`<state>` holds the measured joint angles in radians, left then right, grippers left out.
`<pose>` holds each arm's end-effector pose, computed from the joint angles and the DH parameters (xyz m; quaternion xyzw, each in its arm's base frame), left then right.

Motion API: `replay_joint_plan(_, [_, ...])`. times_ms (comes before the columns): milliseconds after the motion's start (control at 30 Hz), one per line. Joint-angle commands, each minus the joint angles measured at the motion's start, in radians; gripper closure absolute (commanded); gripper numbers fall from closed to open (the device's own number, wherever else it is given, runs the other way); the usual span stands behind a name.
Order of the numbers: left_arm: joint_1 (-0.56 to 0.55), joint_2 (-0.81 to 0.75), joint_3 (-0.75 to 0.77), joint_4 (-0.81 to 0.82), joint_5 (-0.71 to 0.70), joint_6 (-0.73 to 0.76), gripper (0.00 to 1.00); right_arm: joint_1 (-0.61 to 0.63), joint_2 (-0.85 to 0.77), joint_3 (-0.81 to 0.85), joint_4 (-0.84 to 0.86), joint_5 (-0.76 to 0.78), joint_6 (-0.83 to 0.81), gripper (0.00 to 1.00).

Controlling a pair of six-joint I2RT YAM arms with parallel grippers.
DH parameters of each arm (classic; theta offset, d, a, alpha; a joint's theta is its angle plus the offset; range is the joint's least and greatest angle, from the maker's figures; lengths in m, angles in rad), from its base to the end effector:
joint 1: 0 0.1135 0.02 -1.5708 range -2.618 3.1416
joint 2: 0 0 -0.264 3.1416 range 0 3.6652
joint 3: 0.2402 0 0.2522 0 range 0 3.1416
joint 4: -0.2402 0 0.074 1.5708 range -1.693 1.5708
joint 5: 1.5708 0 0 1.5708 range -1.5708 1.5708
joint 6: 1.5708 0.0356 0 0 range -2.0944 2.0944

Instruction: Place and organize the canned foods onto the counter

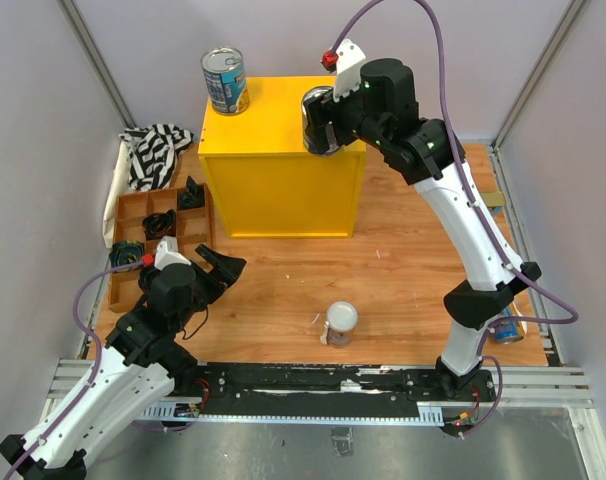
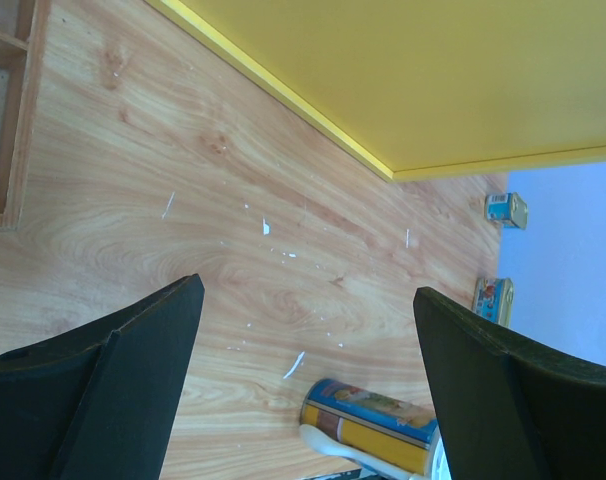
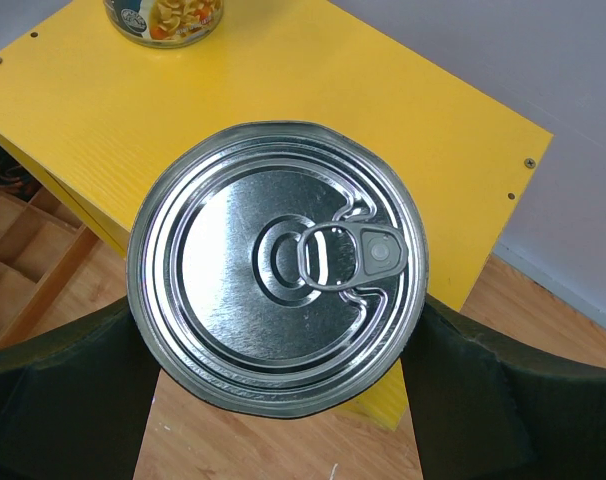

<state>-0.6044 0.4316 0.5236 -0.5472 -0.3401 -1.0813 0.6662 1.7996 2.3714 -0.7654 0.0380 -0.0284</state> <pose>0.1016 -0.0557 0.2589 -0.2845 0.7914 -0.2939 0.4543 0.2846 0.2220 0.5326 -0.2514 0.7300 0.1853 0.6079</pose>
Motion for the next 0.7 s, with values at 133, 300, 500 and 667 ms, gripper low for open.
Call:
replay_joint_plan(133, [-0.006, -0.007, 0.022, 0.038, -0.016, 0.002, 0.10, -0.022, -0.019, 0.010, 0.160, -0.015, 0.017, 0.22])
replay_joint_plan(300, [-0.006, -0.005, 0.015, 0.051, -0.010, 0.003, 0.10, -0.029, -0.013, 0.010, 0.161, -0.025, 0.029, 0.19])
replay_joint_plan(500, [-0.006, -0.011, 0.011, 0.051, -0.010, 0.001, 0.10, -0.040, -0.001, 0.010, 0.168, -0.049, 0.051, 0.13])
replay_joint_plan(667, [-0.006, -0.021, 0.004, 0.051, -0.012, -0.002, 0.10, -0.046, 0.013, 0.016, 0.172, -0.062, 0.062, 0.10])
